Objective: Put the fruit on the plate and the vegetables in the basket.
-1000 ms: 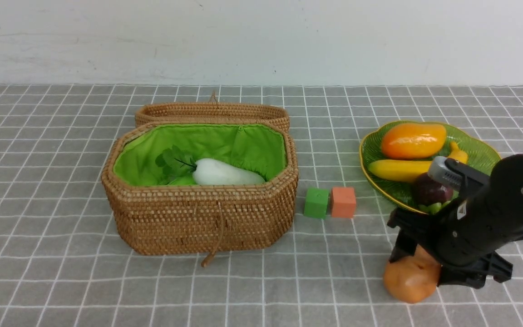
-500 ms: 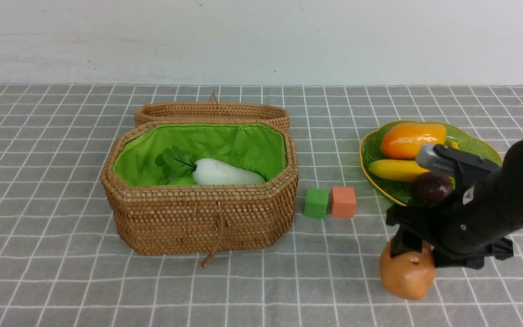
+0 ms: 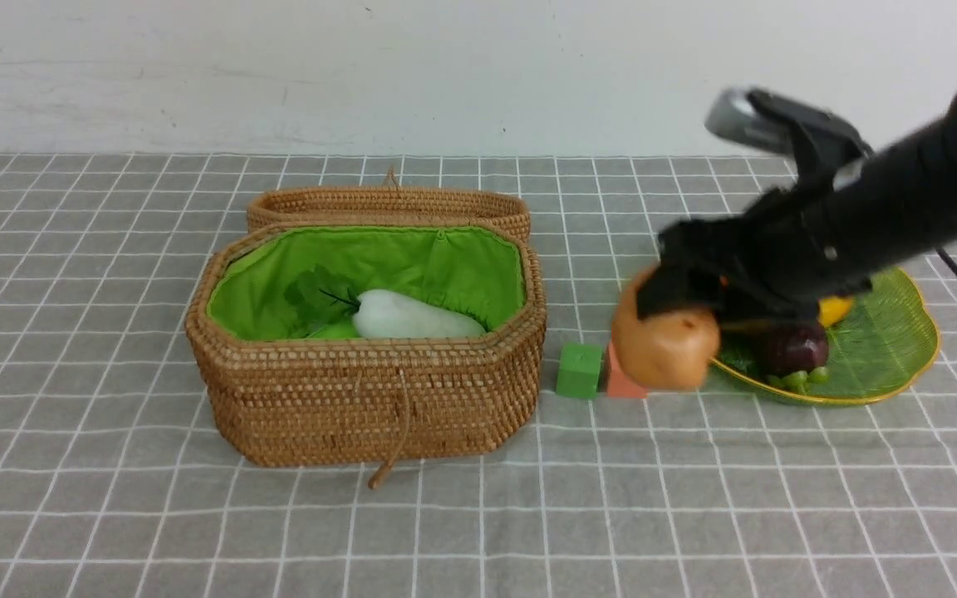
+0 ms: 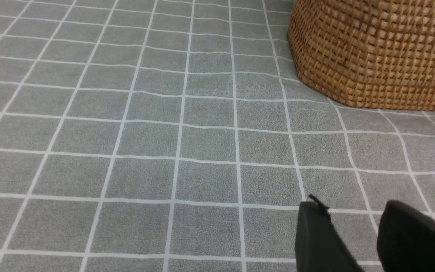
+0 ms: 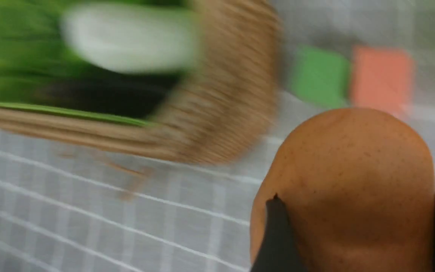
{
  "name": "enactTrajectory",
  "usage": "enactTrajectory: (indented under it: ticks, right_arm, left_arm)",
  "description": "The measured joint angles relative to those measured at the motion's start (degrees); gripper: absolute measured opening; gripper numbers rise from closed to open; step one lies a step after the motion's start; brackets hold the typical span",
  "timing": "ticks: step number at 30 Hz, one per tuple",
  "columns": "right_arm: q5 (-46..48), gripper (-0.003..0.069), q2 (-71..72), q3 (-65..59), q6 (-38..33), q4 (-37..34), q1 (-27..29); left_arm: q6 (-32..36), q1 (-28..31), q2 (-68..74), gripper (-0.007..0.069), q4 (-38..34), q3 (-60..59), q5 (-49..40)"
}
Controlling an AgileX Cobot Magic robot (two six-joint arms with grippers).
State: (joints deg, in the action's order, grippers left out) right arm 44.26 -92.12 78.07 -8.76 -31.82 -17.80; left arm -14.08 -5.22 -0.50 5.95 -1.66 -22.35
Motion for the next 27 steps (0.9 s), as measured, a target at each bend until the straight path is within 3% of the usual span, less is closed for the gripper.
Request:
enactTrajectory:
  ticks: [4,11,14,15,17,21,25,27]
  right_arm:
    - [-0.32,0.0467,-7.76,13.62,-10.41,-8.21,-4.04]
    - [-0.82,0.0467,-18.68,24.57,-12.37,-9.32,-6.95]
    - [-0.57,0.0518,-20.64,26.24,-11.21,-9.26,-6.83]
    - [0.02,0.0592,-20.86,26.44,-10.34,-9.23,-6.55]
    - [1.32,0.0643,-20.58,26.6,-9.98,-9.23,-6.22]
    - [4.84,0.0674,-18.7,26.79,-9.74,-9.23,-4.94]
    - [15.77,0.0577,-13.7,26.8,-9.14,-8.53,-3.98]
    - [22.91,0.0464,-10.87,26.9,-5.53,-5.55,-3.98]
  left_arm:
    - [0.0,0.0,0.0,0.0239,0.0,0.0,0.0]
    - [0.0,0.0,0.0,0.0239,0.0,0.0,0.0]
    - [0.0,0.0,0.0,0.0239,0.0,0.0,0.0]
    - [0.0,0.0,0.0,0.0239,0.0,0.0,0.0]
    - [0.0,0.0,0.0,0.0239,0.0,0.0,0.0]
    - [0.0,0.0,0.0,0.0239,0.0,0.0,0.0]
    - [0.0,0.0,0.0,0.0239,0.24,0.0,0.0]
    - [0.0,0.0,0.0,0.0239,1.04,0.0,0.0]
